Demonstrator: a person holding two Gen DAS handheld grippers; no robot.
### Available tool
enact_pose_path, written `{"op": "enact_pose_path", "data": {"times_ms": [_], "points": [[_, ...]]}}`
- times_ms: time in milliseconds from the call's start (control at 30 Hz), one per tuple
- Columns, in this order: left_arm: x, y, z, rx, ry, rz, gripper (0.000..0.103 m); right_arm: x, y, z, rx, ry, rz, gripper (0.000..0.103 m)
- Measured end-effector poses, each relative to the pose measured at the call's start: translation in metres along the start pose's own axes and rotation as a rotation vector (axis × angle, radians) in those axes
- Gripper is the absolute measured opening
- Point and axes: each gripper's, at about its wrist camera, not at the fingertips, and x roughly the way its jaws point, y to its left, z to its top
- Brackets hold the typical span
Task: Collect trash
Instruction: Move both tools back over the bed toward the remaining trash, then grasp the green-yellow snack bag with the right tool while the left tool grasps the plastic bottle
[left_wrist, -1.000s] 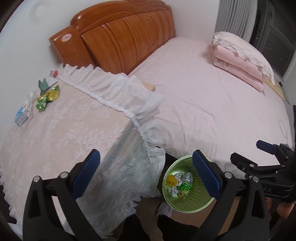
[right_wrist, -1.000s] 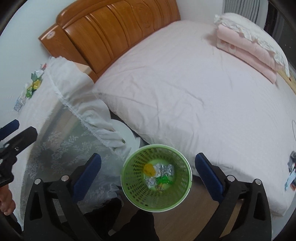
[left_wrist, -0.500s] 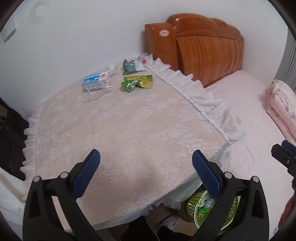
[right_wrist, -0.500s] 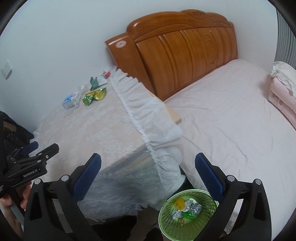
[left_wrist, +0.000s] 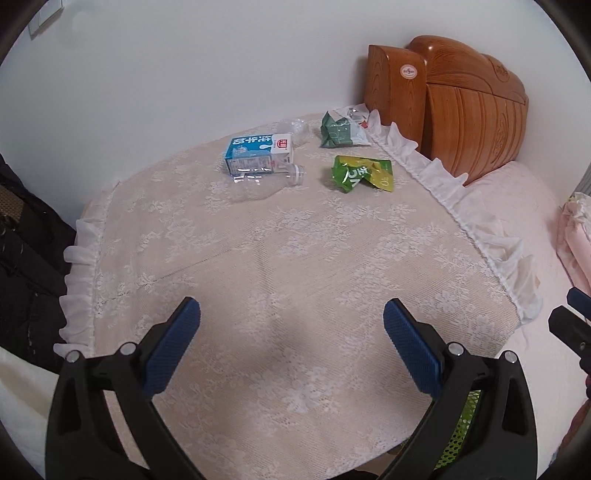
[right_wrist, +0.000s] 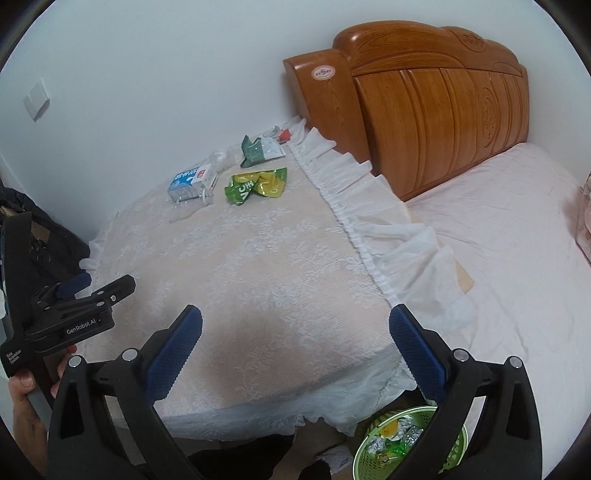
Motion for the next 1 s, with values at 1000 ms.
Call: {"op": "enact_pose_path", "data": {"times_ms": [1000], "points": [[0.115, 0.077, 0.081, 0.247, 0.007, -0.057, 0.095, 0.283, 0.104, 0.176, -1.021, 0.379, 0.088, 0.096]]}}
